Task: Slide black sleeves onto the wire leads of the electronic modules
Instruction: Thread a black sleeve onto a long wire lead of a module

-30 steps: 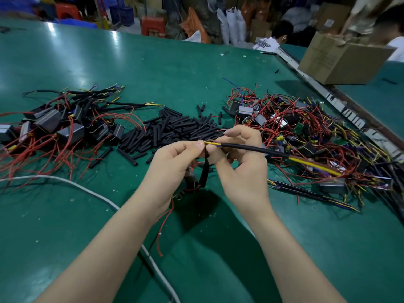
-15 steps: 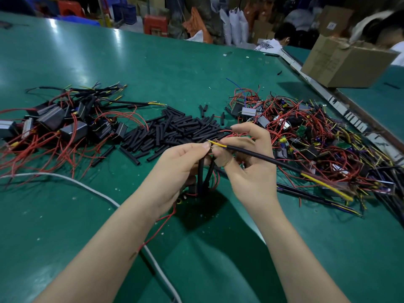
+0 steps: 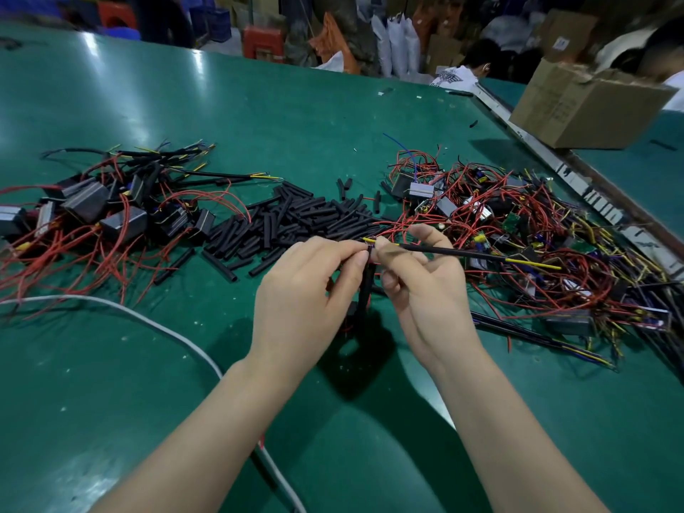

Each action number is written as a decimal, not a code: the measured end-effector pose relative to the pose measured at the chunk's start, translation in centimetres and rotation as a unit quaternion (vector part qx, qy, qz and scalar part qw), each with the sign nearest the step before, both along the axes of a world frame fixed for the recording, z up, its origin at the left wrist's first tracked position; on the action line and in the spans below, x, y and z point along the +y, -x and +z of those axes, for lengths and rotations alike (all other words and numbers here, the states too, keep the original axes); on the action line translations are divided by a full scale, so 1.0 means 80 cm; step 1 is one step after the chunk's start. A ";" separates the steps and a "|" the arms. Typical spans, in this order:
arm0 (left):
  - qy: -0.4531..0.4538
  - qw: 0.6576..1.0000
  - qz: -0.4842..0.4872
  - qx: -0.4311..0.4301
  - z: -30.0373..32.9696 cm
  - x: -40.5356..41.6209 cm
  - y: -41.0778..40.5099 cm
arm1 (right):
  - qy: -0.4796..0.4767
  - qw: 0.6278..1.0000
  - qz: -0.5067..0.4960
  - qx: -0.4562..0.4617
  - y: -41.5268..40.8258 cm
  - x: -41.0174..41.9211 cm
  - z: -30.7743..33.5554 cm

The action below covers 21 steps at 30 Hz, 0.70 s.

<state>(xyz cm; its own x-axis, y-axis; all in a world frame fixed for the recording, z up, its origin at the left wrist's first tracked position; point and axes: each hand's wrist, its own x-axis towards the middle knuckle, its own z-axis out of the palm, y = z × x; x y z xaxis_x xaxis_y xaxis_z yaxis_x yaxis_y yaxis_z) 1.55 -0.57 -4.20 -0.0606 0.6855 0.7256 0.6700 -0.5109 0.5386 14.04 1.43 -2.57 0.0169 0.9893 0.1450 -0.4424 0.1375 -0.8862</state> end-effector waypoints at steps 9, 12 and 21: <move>0.001 1.000 -0.002 0.031 0.004 -0.004 -0.001 | -0.024 0.999 0.011 -0.033 0.003 -0.006 -0.002; 0.018 0.999 -0.036 0.035 0.006 -0.003 0.002 | -0.028 0.997 0.026 -0.074 -0.002 -0.004 -0.003; 0.097 0.994 -0.041 0.037 0.009 -0.002 0.008 | -0.213 0.911 -0.054 -0.348 -0.017 0.007 -0.015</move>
<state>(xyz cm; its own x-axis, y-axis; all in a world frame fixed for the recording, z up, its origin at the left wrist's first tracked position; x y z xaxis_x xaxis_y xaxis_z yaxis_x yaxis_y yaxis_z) 0.95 -0.69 -3.48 0.0502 0.8136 0.5793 0.6725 -0.4563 0.5826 15.40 2.00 -3.73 -0.1328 0.8384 0.5286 0.2421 0.5446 -0.8030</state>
